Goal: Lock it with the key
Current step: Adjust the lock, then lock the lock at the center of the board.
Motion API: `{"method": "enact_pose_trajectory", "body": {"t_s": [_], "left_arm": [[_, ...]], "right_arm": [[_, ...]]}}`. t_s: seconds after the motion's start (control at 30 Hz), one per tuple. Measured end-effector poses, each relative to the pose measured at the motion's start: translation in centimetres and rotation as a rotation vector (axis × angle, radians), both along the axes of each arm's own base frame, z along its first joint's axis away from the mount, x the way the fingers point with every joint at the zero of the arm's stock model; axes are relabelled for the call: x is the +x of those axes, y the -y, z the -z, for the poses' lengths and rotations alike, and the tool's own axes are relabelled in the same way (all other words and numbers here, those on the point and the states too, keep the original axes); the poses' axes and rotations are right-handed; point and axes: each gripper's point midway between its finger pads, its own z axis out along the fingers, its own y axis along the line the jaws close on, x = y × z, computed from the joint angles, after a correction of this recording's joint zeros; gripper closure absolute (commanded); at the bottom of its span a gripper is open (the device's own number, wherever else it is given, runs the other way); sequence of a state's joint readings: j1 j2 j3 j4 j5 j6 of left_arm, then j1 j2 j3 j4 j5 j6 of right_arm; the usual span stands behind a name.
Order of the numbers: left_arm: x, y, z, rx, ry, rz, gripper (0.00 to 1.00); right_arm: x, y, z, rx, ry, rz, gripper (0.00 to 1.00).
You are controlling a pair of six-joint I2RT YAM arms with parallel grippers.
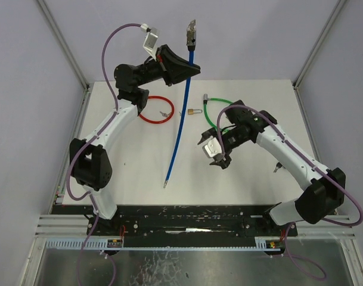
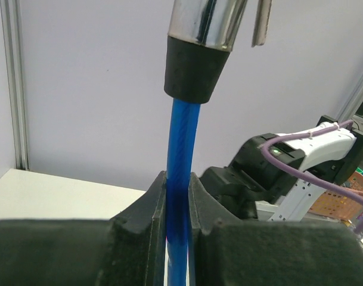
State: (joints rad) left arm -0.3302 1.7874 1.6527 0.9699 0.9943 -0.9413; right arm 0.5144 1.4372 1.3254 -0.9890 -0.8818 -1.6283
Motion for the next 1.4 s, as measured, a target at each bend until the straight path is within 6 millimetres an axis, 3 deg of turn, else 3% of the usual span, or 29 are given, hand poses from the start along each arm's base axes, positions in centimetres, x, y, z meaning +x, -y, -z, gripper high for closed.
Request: {"method": "enact_pose_trajectory", "body": {"t_s": [0.13, 0.3, 0.43, 0.57, 0.83, 0.93, 1.3, 1.4], "left_arm": [[1.0, 0.3, 0.6, 0.001, -0.030, -0.001, 1.00], [2.3, 0.7, 2.2, 0.015, -0.092, 0.002, 1.00], [2.9, 0.9, 3.1, 0.025, -0.130, 0.003, 1.00], [3.1, 1.0, 3.4, 0.028, -0.144, 0.005, 1.00], [3.0, 1.0, 3.4, 0.027, -0.161, 0.014, 1.00], [3.0, 1.0, 3.6, 0.029, -0.169, 0.018, 1.00], [2.7, 1.1, 4.5, 0.037, -0.211, 0.043, 1.00], [2.6, 1.0, 4.6, 0.037, -0.210, 0.047, 1.00]], "right_arm": [[-1.3, -1.4, -0.2, -0.031, 0.067, -0.091, 0.15], [-3.7, -4.5, -0.1, -0.089, 0.176, -0.222, 0.21], [-5.0, -7.5, 2.2, -0.177, 0.282, -0.309, 0.25], [-5.5, -9.8, 5.8, -0.275, 0.389, -0.362, 0.26], [-3.5, -10.8, 13.0, -0.406, 0.539, -0.368, 0.27], [-2.9, -10.8, 14.7, -0.425, 0.573, -0.366, 0.28], [-1.0, -13.6, 15.4, -0.354, 0.679, -0.326, 0.35], [-0.8, -14.1, 15.9, -0.346, 0.684, -0.323, 0.42]]}}
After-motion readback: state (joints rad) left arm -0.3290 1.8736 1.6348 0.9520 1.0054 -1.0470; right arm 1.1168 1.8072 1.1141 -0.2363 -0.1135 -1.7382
